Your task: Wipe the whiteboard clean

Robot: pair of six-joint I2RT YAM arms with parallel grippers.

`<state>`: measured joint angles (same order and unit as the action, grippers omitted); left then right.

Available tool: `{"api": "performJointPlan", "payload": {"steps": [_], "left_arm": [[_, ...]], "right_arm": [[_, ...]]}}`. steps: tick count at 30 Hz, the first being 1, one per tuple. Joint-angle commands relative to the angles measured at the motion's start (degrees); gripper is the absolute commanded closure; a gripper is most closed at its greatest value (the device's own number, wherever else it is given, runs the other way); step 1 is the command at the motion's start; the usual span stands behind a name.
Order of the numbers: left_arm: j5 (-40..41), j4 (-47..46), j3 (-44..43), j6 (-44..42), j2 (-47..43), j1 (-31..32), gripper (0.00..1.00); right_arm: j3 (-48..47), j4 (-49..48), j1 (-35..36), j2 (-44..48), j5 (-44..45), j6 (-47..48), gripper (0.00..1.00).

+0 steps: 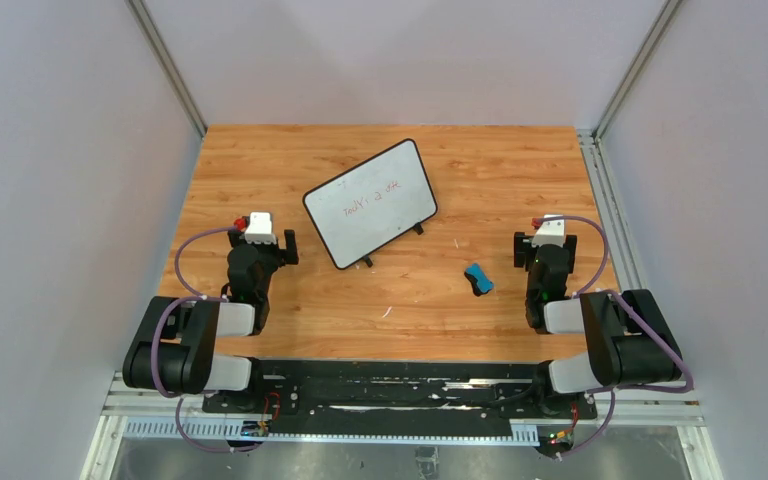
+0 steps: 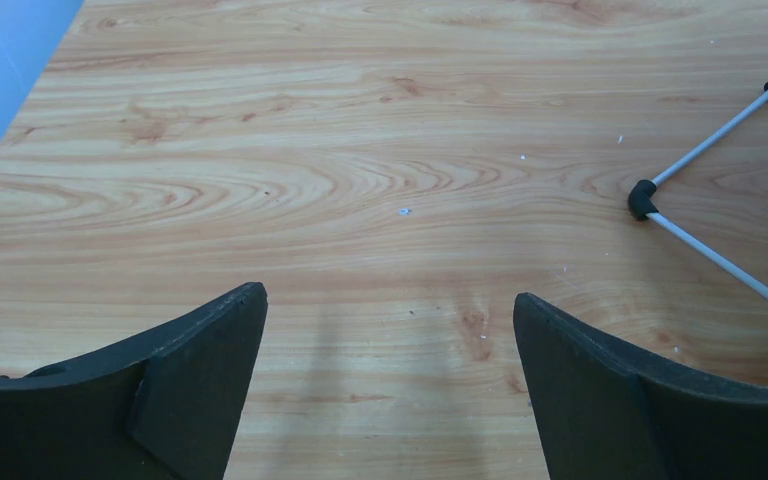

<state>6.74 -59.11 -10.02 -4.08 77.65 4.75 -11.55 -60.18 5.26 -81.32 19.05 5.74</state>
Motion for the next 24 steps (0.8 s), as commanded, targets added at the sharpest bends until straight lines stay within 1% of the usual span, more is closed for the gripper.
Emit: {"api": "performJointPlan", "payload": {"steps": [1,21,23,24], "left_arm": [[0.0,-2.4,-0.7,-0.7,0.1,0.3,0.02],[0.0,-2.5,-0.6,-0.7,0.1,0.3,0.02],[0.0,-2.5,-0.6,-0.7,0.1,0.3,0.02],[0.0,-2.5,-0.6,-0.7,0.1,0.3,0.02]], "right_arm": [[-0.3,-1.9,-0.3,-0.2,-0.2,-0.6,0.21],[-0.4,-1.5,-0.3,-0.2,-0.3,-0.6,0.21],[-0.5,-1.5,-0.3,-0.2,-0.3,-0.6,0.17],[-0.5,-1.5,-0.4,-0.2,-0.3,-0.6,0.17]]}}
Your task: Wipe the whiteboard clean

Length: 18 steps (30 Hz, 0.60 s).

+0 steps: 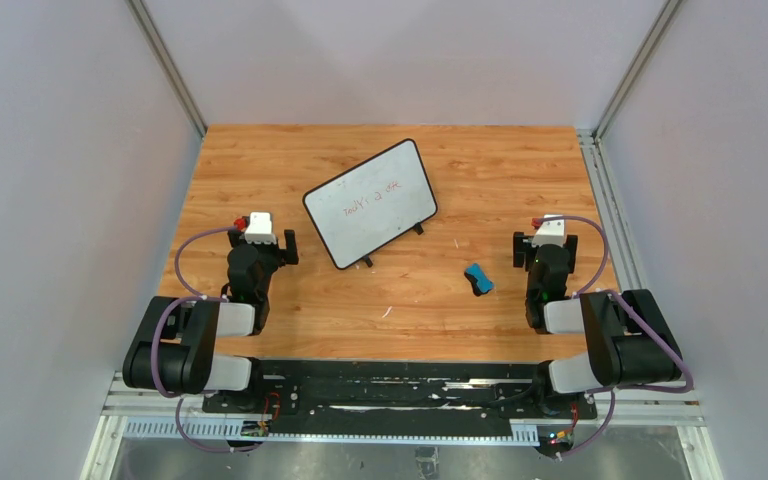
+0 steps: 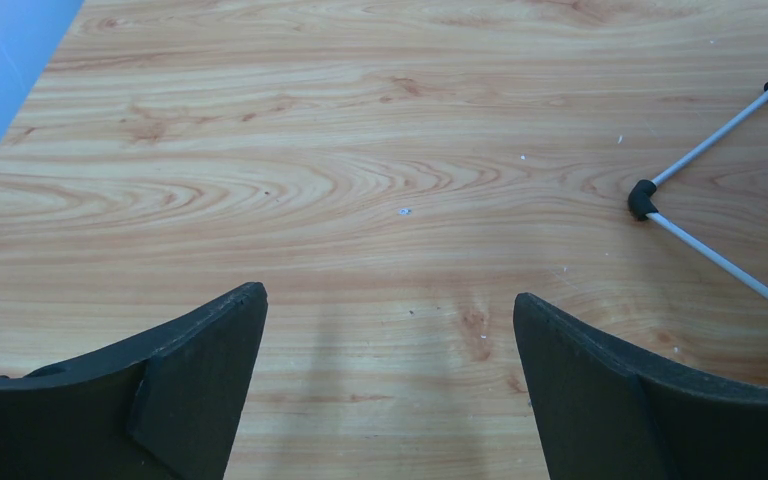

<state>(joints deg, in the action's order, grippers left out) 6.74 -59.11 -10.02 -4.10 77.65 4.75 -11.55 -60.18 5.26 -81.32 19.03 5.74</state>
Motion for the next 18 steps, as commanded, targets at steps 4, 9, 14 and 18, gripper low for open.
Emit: {"api": "performJointPlan", "payload": {"steps": [4,9,14,18], "left_arm": [[0.0,-2.5,-0.6,-0.7,0.1,0.3,0.02],[-0.3,-2.8,-0.5,-1.0,0.1,0.3,0.02],[-2.8,2.8,-2.7,-1.9,-1.9,0.3,0.02],[-7.2,10.3,-6.0,-3.5,-3.6,0.3,0.02]], "right_arm": [[-0.4,-1.5,-0.3,-0.2,-0.2,-0.6,0.38],[-1.9,2.9,-0.1,2.8,1.2,-0.5,0.57],[-22.1,47.5,0.6,8.9,4.1,-8.3,0.59],[-38.2,70.9,0.6,5.9,-3.3,-10.3,0.62]]}}
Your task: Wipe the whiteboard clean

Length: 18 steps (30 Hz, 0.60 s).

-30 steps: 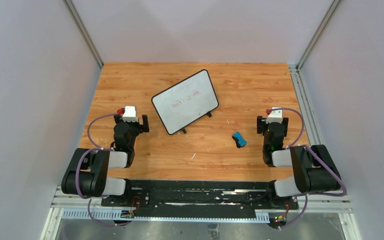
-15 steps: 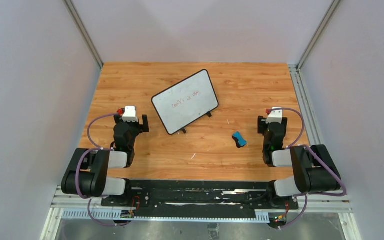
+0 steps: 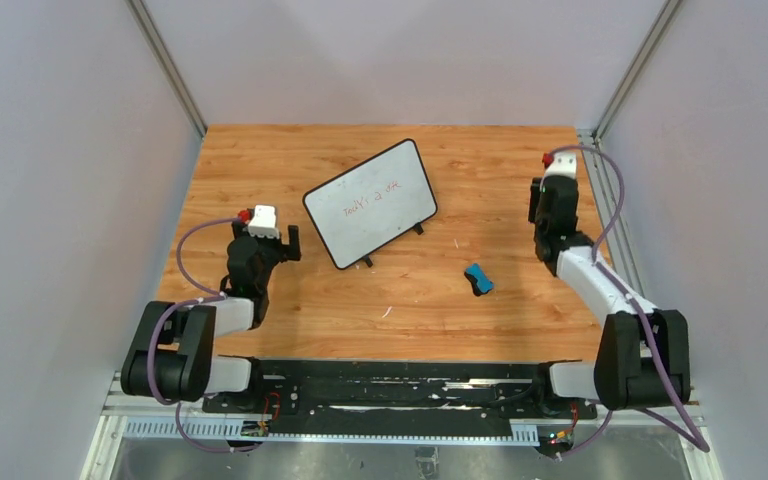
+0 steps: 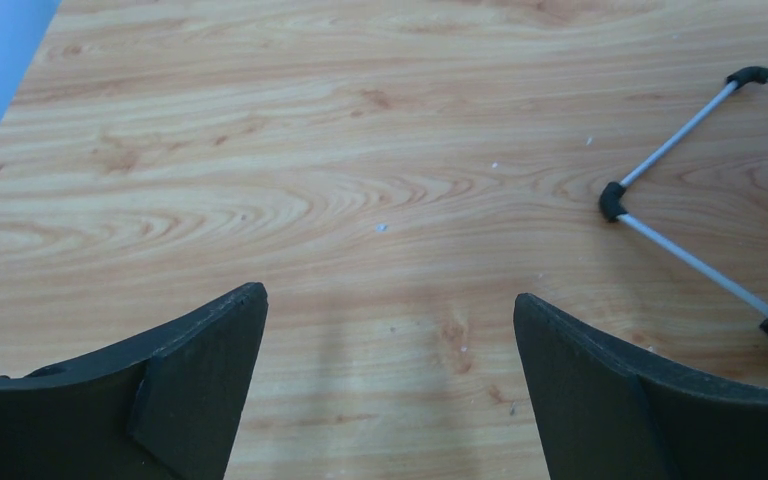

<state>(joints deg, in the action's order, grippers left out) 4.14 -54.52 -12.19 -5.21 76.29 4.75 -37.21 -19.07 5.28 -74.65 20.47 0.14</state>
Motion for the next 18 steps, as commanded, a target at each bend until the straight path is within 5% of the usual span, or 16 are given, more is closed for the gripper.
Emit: {"api": "performJointPlan", "payload": {"steps": [1,8,18], "left_arm": [[-5.9,7.5,-4.6,-2.8,-2.5,0.3,0.02],[-12.7,25.6,-12.2,-6.9,-5.0,-0.4,0.02],[-24.5,37.8,-17.1,-5.8,-8.7,-6.5,0.04]], "right_arm": [[-15.7,34.0,0.6,-1.8,-7.3,-4.4,0.61],[-29.2,54.5,1.0,-7.3,-24.1,-4.6,0.50],[-28.4,61.8,1.5,-2.5,-27.7,-4.3,0.47]]}}
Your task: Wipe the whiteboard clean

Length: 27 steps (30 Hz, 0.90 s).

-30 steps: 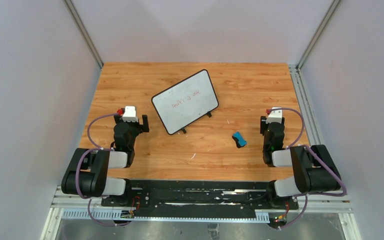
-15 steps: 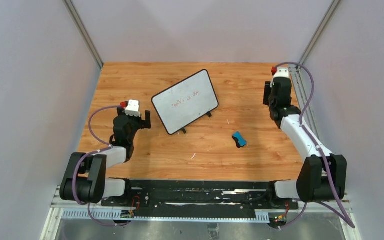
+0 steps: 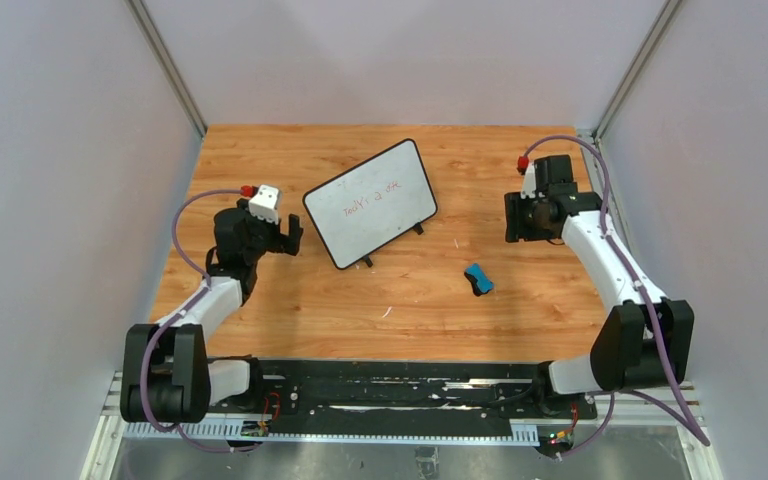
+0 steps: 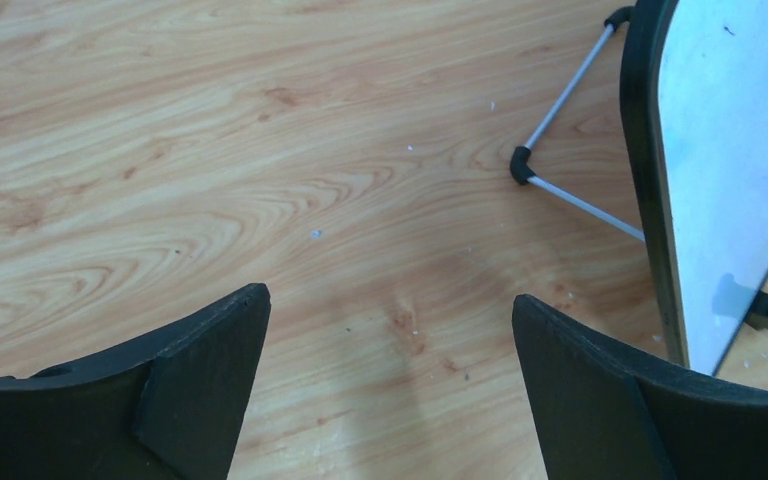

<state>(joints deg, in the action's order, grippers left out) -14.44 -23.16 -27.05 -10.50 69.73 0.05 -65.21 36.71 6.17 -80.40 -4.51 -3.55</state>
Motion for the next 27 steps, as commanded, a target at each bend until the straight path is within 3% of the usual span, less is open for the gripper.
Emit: {"api": "performJointPlan", "payload": {"steps": [1,8,18,27], "left_arm": [[-7.3,8.0,-2.6,-0.3,-2.6,-2.5,0.04],[-17.8,19.0,-4.3,-2.4,-6.5,-6.3,0.03],[-31.9,22.2,-2.4,-2.8,-9.8,-13.4,0.05],[-34.6,29.2,-4.8,-5.8,-10.6,-14.3,0.06]], "right_arm": [[-0.4,6.5,0.7,3.6,-3.2,-0.6,0.46],[0.3,9.1,1.0,2.4,-8.9,-1.0,0.45],[5.5,4.3,6.3,-3.2,-11.7,-1.3,0.45],[4.9,1.9,9.5,-10.4,-10.9,-1.6,0.44]]}}
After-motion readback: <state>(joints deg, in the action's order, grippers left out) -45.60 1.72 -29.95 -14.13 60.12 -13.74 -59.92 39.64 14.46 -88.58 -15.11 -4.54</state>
